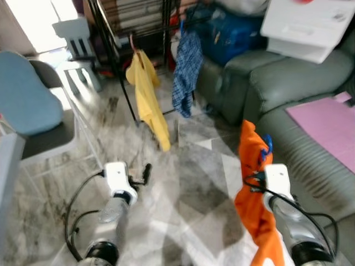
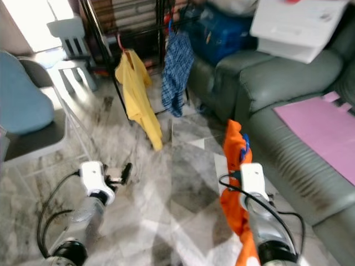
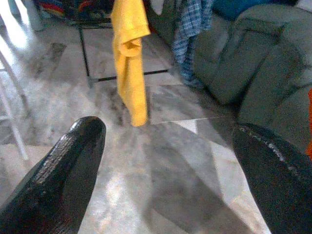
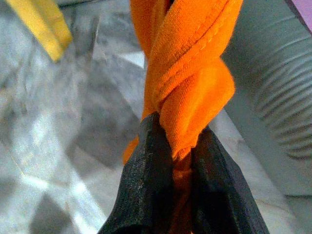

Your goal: Hang hanger

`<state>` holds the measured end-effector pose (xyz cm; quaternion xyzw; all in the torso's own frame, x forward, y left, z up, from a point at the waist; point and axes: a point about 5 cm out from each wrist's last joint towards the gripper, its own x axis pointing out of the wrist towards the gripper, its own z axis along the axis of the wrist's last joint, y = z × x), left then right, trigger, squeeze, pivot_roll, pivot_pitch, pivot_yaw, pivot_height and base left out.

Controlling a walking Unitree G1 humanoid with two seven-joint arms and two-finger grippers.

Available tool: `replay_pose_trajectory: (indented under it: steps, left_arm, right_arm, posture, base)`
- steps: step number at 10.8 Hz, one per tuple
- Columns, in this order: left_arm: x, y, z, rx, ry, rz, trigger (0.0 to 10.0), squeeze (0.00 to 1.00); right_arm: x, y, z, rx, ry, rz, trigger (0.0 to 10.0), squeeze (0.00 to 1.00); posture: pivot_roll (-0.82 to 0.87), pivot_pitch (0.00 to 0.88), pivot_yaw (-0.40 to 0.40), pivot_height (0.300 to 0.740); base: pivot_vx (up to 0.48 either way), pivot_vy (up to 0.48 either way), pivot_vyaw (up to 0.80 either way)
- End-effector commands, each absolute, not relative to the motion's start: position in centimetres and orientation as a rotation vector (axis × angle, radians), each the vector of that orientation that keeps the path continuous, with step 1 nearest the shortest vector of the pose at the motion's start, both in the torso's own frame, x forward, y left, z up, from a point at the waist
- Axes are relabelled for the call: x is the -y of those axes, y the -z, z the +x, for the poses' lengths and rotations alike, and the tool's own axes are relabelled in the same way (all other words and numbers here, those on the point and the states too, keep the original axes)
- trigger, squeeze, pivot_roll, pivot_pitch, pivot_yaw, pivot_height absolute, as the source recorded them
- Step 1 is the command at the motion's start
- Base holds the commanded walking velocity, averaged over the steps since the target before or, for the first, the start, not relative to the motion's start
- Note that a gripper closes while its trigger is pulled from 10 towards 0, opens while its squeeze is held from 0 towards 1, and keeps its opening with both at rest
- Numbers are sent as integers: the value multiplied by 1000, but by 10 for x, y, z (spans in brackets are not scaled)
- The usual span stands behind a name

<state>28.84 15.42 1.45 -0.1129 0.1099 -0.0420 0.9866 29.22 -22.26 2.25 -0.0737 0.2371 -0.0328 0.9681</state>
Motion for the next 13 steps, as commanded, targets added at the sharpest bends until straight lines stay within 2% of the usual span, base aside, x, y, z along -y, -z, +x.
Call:
replay_pose_trajectory:
  steps: [1, 6, 13]
  left_arm:
    - [-147, -22, 295, -195, 107, -232, 10000, 0]
    - [-139, -27, 299, -187, 103, -245, 10000, 0]
    - [-133, -28, 301, -193, 96, -243, 10000, 0]
  right_arm:
    - [232, -31, 295, -449, 91, -156, 10000, 0]
    - [237, -35, 298, -452, 69, -172, 10000, 0]
    - [227, -32, 297, -470, -24, -164, 10000, 0]
  posture:
    - [-285, 0, 114, 740]
    - [-298, 0, 115, 740]
    - [-294, 0, 119, 740]
  base:
    - [469, 0, 0]
    - [472, 0, 0]
    - [460, 0, 0]
